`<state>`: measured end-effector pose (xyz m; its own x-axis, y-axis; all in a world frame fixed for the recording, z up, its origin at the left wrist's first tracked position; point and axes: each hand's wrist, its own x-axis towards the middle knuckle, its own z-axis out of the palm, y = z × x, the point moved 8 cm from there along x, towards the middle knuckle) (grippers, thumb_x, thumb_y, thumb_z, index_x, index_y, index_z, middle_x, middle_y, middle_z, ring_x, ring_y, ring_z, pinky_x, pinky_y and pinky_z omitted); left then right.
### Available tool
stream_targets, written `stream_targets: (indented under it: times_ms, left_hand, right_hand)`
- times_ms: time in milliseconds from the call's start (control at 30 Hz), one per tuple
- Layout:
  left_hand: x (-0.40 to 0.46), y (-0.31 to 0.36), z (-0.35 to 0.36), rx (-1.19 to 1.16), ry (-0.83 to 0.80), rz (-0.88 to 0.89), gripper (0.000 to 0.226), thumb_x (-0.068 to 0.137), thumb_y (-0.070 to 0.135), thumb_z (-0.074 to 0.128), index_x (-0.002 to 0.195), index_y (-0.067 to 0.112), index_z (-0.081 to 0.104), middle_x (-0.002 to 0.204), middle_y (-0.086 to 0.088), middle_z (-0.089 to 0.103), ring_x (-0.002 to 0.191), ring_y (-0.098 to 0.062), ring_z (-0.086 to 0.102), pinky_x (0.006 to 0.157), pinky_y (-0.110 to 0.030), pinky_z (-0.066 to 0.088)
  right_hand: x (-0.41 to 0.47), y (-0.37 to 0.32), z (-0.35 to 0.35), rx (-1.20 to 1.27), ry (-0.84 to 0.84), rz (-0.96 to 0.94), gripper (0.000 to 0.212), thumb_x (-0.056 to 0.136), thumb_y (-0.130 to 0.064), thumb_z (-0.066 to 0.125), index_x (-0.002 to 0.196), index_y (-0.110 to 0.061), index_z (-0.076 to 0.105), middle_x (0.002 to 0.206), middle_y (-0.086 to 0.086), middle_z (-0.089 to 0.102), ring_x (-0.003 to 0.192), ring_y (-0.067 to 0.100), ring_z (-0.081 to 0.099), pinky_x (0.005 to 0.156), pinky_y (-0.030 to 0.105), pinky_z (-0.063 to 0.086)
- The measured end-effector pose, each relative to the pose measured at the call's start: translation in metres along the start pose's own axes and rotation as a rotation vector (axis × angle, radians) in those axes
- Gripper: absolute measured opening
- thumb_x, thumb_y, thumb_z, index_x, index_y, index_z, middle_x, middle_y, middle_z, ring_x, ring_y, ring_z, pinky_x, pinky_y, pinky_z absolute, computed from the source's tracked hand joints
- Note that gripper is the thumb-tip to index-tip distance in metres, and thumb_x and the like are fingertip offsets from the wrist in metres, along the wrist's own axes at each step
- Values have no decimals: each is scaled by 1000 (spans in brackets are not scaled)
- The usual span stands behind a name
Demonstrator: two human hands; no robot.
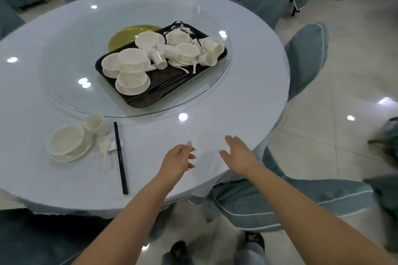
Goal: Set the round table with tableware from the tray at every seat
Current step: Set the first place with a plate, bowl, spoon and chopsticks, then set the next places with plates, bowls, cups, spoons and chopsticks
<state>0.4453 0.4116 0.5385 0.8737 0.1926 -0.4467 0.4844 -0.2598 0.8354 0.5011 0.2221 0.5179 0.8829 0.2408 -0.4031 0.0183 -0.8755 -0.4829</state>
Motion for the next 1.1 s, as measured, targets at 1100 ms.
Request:
stream_targets:
  times_ms: [1100]
  left_hand:
    - [17, 144, 200, -137, 238, 85, 32, 101, 42, 42, 91, 24, 66, 89, 3, 70, 74, -14, 68, 63, -21, 47]
  right_hand:
    - [-10, 158, -183, 212, -66, -137, 56, 99, -43, 48, 150, -22, 35, 154, -3, 37, 136, 19, 42, 108, 29, 30]
